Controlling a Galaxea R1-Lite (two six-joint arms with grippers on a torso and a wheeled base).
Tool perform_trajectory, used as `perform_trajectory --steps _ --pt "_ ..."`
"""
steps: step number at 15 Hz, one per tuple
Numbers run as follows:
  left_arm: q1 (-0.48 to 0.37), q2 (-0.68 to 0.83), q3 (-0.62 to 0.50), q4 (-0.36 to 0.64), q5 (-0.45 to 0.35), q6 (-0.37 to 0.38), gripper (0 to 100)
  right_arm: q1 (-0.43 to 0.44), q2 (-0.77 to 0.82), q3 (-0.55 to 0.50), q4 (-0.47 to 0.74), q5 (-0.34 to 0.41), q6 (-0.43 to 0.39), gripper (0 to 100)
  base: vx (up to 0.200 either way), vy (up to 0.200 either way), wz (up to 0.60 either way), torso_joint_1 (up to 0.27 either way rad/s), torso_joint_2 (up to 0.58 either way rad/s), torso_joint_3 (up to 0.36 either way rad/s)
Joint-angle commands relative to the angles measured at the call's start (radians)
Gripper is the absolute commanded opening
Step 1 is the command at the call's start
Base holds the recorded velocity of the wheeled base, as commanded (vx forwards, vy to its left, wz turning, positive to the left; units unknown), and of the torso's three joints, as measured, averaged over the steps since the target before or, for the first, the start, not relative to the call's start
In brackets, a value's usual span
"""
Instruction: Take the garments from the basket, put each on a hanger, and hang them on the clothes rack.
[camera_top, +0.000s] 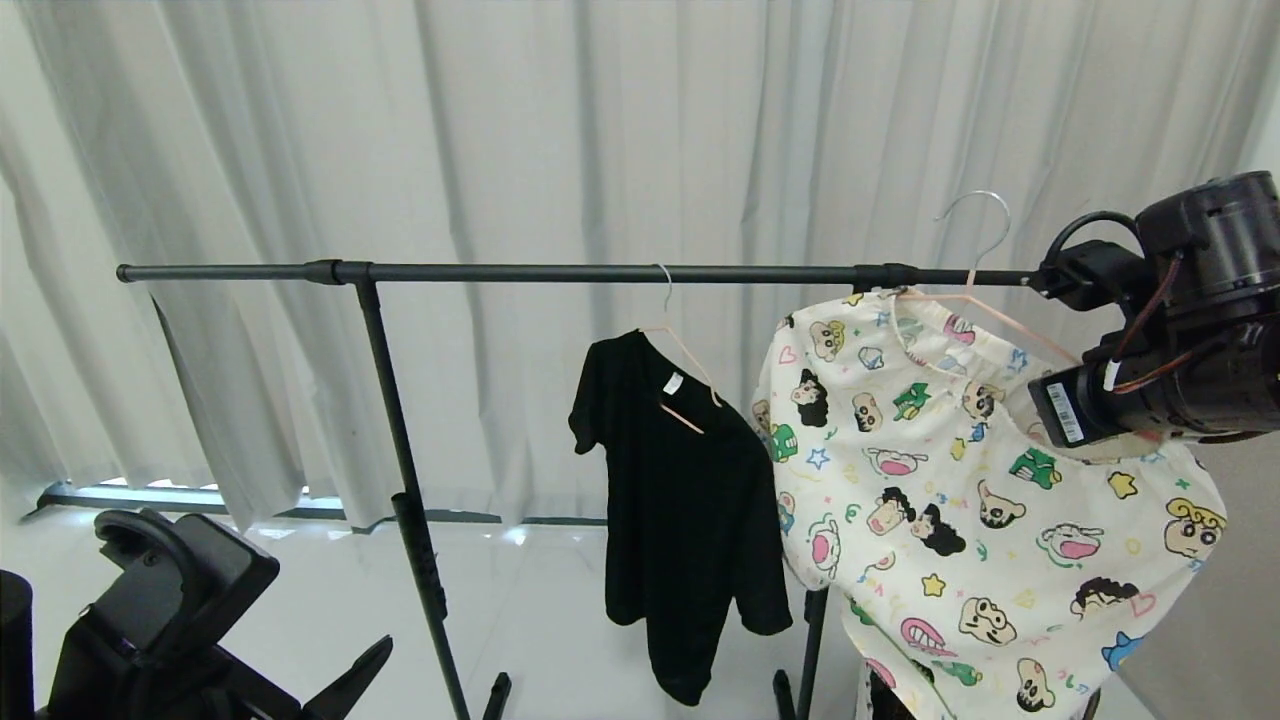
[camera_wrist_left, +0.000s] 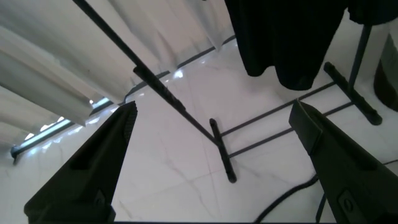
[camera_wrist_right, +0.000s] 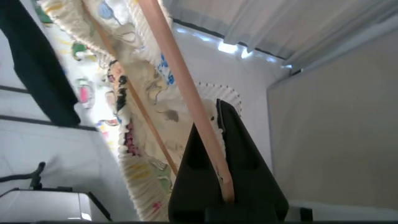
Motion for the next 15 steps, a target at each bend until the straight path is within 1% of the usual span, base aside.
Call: perform_trajectory --steps 1,6,9,14,15 --pt "-0.002 0.004 -0.002 -0.002 0.001 0.0 100 0.017 0.008 -0.007 0.01 -0.001 -0.001 0 0.2 0.0 0.0 -0.002 0.0 0.002" --pt "-0.002 0.004 -0.003 -0.002 0.001 0.0 100 0.05 0.016 -0.005 0.013 -0.001 -0.003 0 0.2 0.0 0.0 0.0 0.0 0.002" --pt "-0.002 0.001 -0.003 -0.002 0.001 0.0 100 0.051 0.022 0.014 0.013 -0.022 -0.001 0 0.2 0.0 0.0 0.004 0.01 0.001" --pt "-0.001 -0.003 -0.003 -0.002 0.003 0.0 100 0.056 0.02 0.031 0.01 -0.024 -0.001 0 0.2 0.0 0.0 0.002 0.0 0.004" --pt "-0.001 -0.003 -0.002 -0.002 0.003 0.0 100 0.06 0.016 0.039 0.01 -0.026 0.001 0 0.0 0.0 0.0 0.0 0.0 0.0"
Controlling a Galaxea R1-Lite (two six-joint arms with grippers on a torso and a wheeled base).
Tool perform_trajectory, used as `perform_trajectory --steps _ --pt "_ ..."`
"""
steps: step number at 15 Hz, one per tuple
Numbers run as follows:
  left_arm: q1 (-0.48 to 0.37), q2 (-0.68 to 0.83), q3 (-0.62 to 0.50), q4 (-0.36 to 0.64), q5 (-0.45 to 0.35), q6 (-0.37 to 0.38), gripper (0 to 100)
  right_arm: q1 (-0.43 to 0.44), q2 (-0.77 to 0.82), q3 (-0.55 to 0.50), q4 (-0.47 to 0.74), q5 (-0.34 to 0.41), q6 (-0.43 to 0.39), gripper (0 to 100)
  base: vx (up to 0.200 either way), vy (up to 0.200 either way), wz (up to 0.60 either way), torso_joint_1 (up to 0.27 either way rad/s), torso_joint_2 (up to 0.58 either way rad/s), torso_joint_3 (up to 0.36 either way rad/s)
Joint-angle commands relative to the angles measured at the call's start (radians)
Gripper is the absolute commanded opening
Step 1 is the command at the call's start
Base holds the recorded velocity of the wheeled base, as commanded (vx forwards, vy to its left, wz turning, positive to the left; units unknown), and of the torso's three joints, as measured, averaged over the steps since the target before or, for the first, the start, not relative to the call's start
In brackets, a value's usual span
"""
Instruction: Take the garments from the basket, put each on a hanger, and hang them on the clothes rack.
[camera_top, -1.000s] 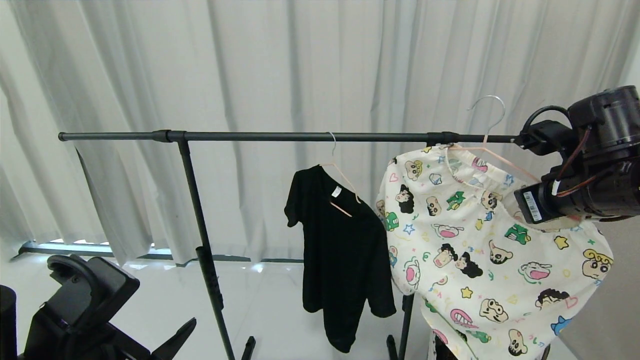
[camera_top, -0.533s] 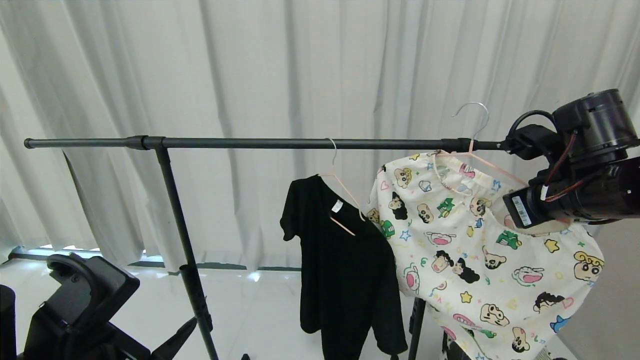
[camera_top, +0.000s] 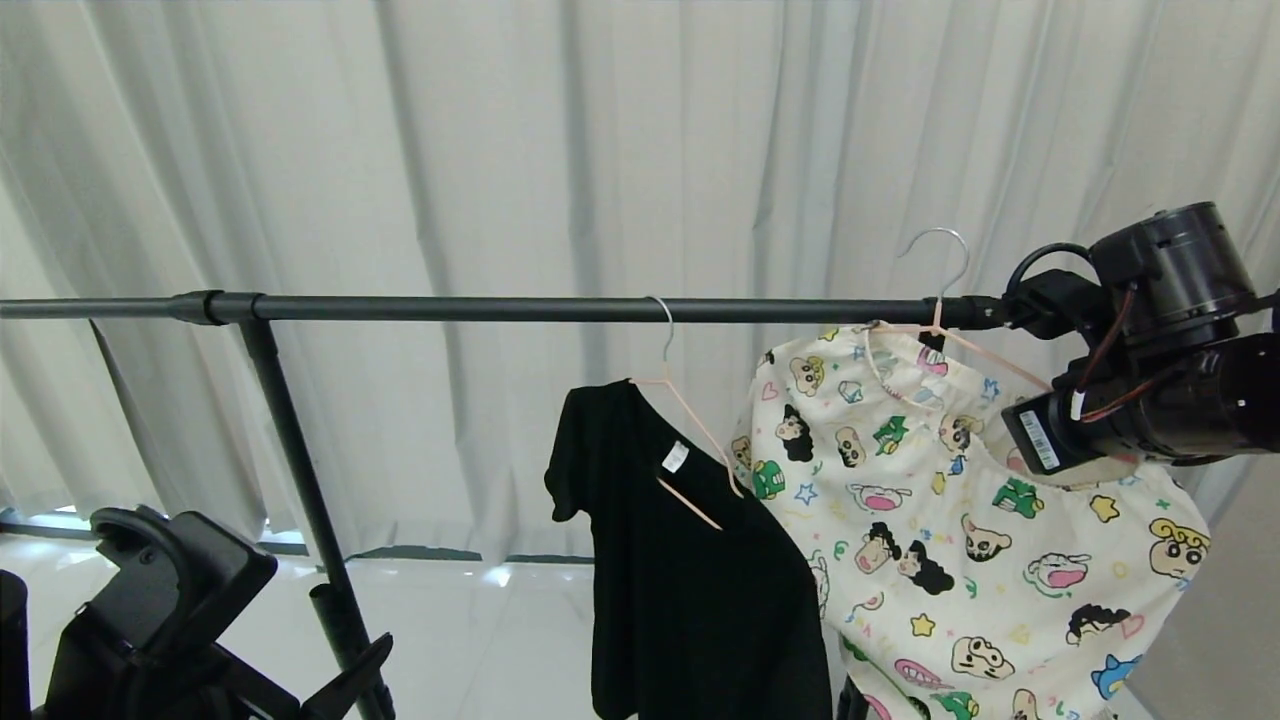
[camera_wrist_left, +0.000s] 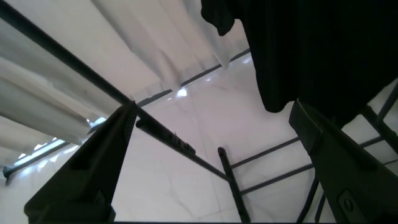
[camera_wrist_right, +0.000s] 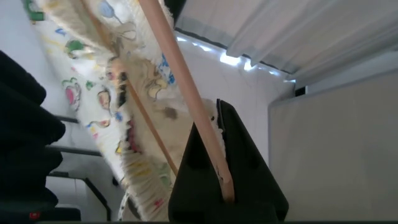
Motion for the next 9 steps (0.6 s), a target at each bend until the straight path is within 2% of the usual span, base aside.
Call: perform_trajectory --steps 1,9 --pt "0.0 -0.001 0.001 -0.001 0.0 0.001 100 0.005 -0.007 0.011 0.0 0.0 0.0 0 0.0 0.0 0.0 0.0 0.0 0.0" --pt "0.003 -0.022 -0.009 -0.004 0.006 0.002 100 0.003 0.087 -0.015 -0.029 0.001 0.02 0 0.0 0.0 0.0 0.0 0.0 0.0"
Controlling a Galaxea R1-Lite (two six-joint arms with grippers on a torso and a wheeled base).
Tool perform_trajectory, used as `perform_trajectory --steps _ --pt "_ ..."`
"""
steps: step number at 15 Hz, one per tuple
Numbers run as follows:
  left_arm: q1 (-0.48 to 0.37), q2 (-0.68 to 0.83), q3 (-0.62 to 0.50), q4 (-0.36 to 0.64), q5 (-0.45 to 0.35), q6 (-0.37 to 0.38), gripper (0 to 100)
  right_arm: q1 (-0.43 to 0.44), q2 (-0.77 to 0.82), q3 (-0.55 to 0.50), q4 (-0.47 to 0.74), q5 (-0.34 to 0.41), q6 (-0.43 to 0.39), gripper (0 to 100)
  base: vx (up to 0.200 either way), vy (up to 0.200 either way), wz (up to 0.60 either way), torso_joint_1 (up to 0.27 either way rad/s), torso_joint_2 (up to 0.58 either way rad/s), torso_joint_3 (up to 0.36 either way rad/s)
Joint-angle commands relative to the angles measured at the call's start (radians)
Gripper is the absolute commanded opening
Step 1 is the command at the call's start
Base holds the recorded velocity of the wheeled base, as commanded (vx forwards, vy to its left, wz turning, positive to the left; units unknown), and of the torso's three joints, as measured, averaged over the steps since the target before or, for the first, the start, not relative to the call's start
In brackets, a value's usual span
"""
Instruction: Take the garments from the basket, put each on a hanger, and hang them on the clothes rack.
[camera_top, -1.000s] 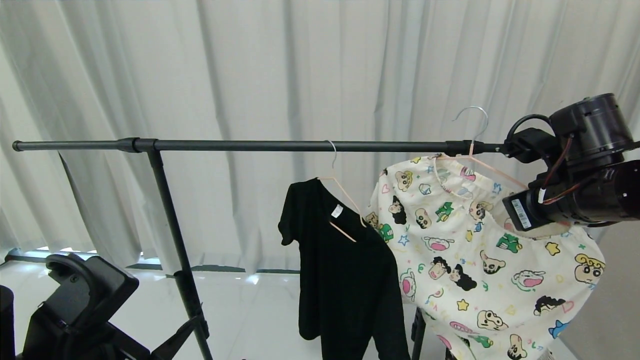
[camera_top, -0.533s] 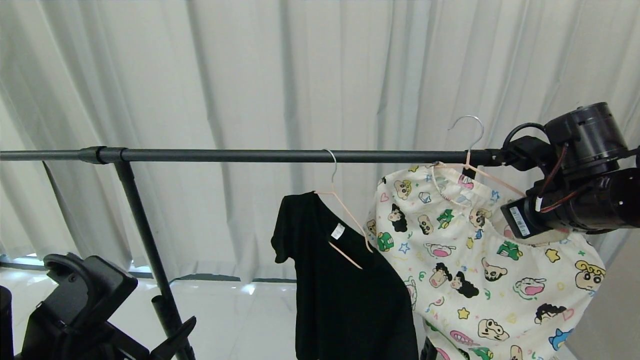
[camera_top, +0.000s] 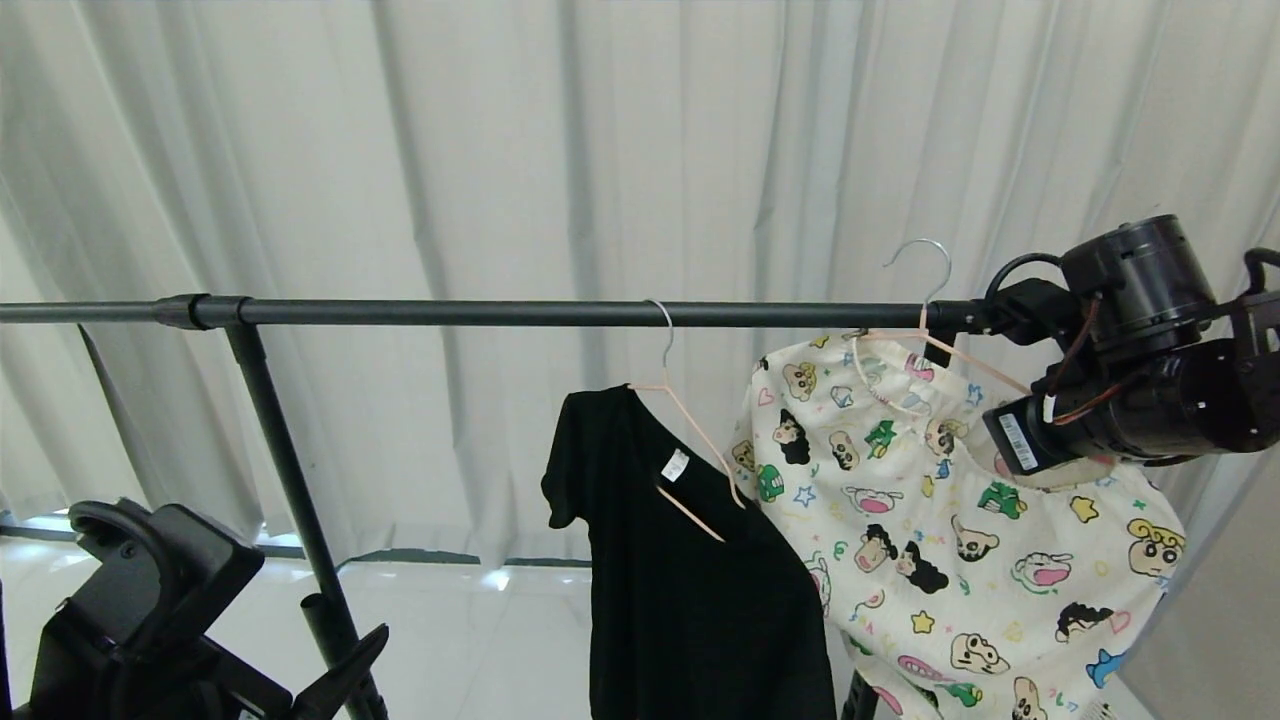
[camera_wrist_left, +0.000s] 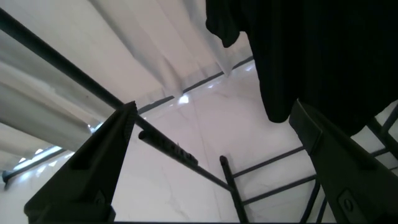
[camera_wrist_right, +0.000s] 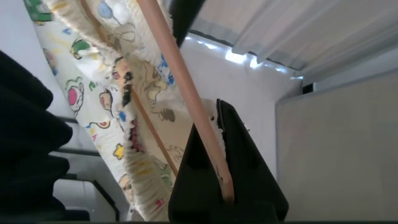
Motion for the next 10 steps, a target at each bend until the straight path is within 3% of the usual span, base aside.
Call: perform_trajectory --steps 1,10 --pt "0.0 -0.008 -0.003 -0.002 0.013 0.002 100 0.005 0.048 0.0 -0.007 0.0 0.017 0 0.0 0.0 0.0 0.0 0.0 0.0" --pt "-0.001 -0.015 -0.009 -0.001 0.025 0.034 100 0.031 0.156 -0.008 -0.01 -0.001 0.043 0 0.0 0.0 0.0 0.0 0.0 0.0"
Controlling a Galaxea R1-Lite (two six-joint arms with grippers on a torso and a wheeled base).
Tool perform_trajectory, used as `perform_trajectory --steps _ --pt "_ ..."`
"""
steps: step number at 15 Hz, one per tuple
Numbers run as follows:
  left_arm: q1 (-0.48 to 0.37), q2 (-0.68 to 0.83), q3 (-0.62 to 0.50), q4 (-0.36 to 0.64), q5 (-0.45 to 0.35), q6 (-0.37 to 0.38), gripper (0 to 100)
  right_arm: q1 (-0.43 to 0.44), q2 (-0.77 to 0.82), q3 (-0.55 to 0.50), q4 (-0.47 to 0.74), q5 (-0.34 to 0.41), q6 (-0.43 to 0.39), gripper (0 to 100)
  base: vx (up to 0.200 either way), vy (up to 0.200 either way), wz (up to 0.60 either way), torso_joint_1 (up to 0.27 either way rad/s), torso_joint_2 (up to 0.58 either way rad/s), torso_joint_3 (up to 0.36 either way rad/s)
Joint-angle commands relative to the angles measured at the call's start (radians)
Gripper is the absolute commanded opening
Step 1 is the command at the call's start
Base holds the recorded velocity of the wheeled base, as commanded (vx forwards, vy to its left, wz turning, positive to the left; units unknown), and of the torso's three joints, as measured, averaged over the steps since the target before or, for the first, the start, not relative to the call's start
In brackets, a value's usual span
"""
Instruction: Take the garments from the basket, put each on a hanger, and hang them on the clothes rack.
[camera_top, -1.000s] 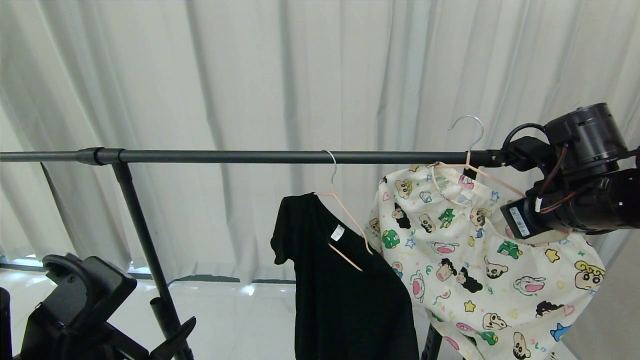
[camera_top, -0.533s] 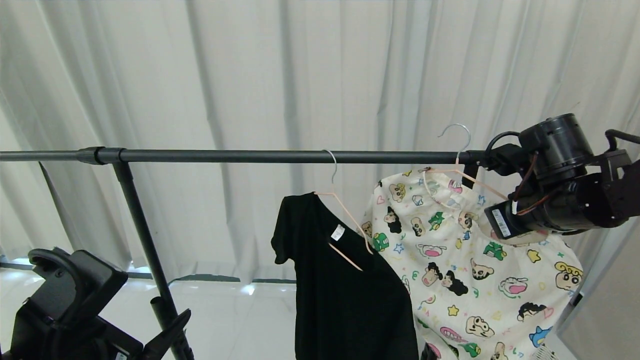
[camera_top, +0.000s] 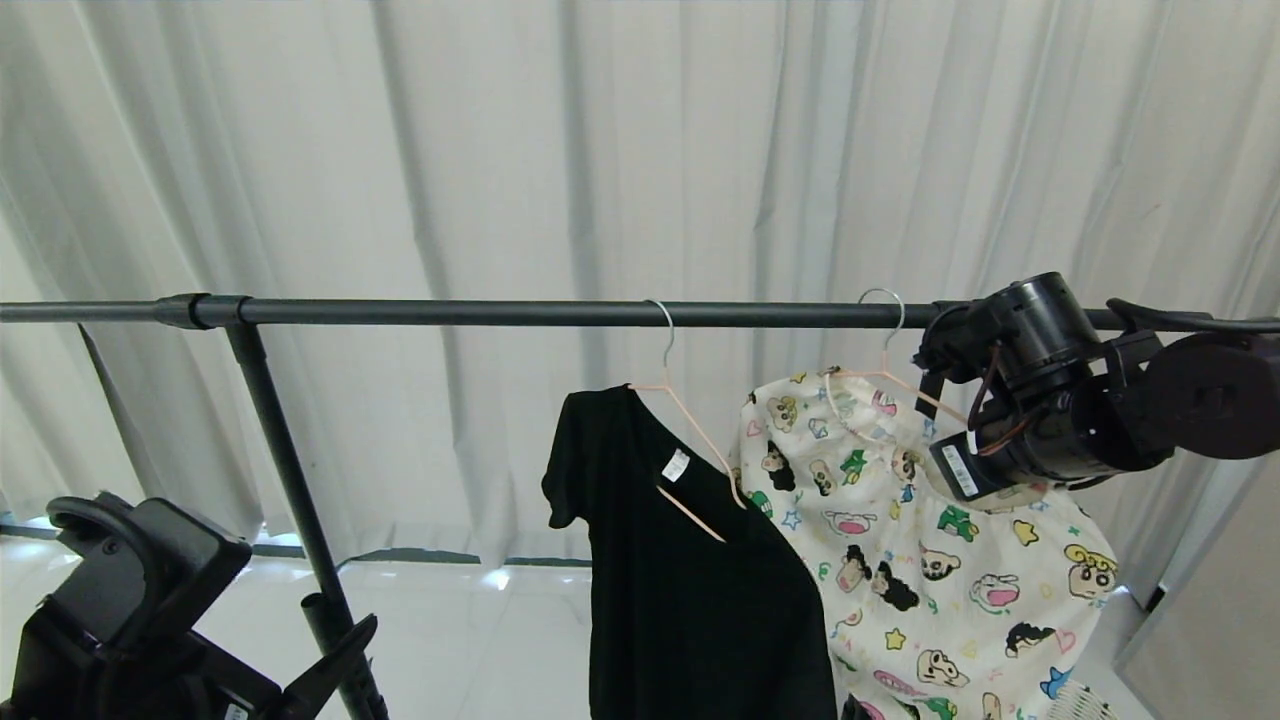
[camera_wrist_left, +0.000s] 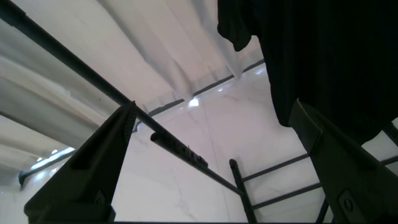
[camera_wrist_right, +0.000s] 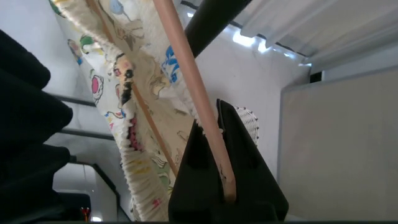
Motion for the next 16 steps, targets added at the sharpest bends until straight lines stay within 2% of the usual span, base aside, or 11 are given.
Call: perform_trajectory --steps 1,11,12,16 --pt "-0.001 0.002 0.0 0.0 0.0 0.0 100 0.007 0.019 0.001 0.002 0.0 -0.001 0 0.0 0.0 0.0 0.0 0.0 0.0" --pt "-0.001 -0.007 0.003 -0.002 -0.001 -0.009 100 0.035 0.038 -0.045 0.035 -0.005 -0.001 0 0.0 0.0 0.0 0.0 0.0 0.0" --pt "0.0 -0.007 0.003 -0.002 -0.001 -0.009 100 0.035 0.035 -0.045 0.033 -0.005 0.001 100 0.0 0.0 0.0 0.0 0.0 0.0" --pt "0.0 -0.017 0.006 -0.002 -0.001 -0.009 100 0.058 -0.049 -0.076 0.058 -0.005 0.045 100 0.0 0.0 0.0 0.0 0.0 0.0"
